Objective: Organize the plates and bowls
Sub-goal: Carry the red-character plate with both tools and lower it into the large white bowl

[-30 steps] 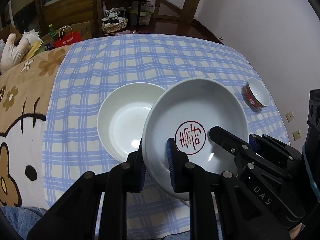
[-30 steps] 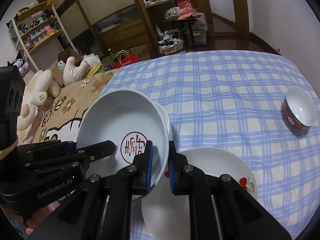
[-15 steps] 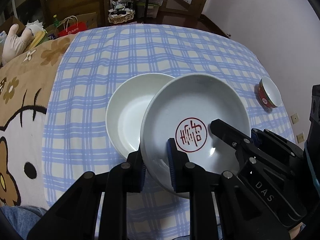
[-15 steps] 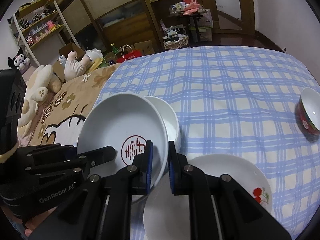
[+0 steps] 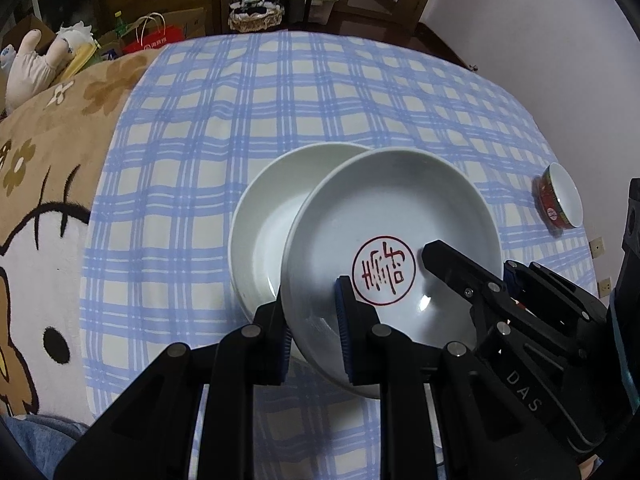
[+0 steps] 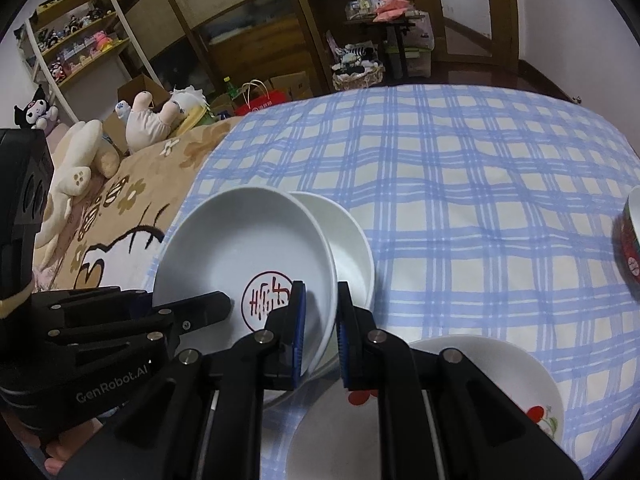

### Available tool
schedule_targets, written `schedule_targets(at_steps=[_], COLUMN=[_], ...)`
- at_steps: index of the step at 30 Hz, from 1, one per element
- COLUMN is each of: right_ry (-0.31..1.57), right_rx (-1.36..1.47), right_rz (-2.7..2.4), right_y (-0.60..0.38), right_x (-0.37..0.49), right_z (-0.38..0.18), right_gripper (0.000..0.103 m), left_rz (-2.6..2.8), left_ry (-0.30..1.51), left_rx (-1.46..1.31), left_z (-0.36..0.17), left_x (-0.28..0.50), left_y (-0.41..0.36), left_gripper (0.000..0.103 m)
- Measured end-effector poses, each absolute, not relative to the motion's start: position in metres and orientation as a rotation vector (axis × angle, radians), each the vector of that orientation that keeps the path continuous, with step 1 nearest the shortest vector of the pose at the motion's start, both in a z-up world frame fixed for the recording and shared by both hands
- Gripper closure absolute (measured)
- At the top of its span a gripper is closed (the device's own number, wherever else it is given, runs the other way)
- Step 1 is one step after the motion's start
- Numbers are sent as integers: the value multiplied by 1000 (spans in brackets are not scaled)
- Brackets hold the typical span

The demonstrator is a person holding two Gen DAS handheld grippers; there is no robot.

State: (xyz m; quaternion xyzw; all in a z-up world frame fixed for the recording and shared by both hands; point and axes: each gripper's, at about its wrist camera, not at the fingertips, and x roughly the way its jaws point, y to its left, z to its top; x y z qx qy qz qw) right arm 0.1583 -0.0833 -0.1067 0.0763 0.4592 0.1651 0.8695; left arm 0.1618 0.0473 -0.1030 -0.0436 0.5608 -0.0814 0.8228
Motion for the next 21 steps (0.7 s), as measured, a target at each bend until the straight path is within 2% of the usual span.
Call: schedule_targets(at_steps=[21], right_ry=[981], right_rx=[33], right_rz=[288], right_y=[-69], right_x=[181], right_z=[-117], right_gripper=[88], left_rz=[-151], left_ry=[1268], left_rx=[-75], left_z=[-124], left_x=[181], left_y=[43], left_gripper=[82])
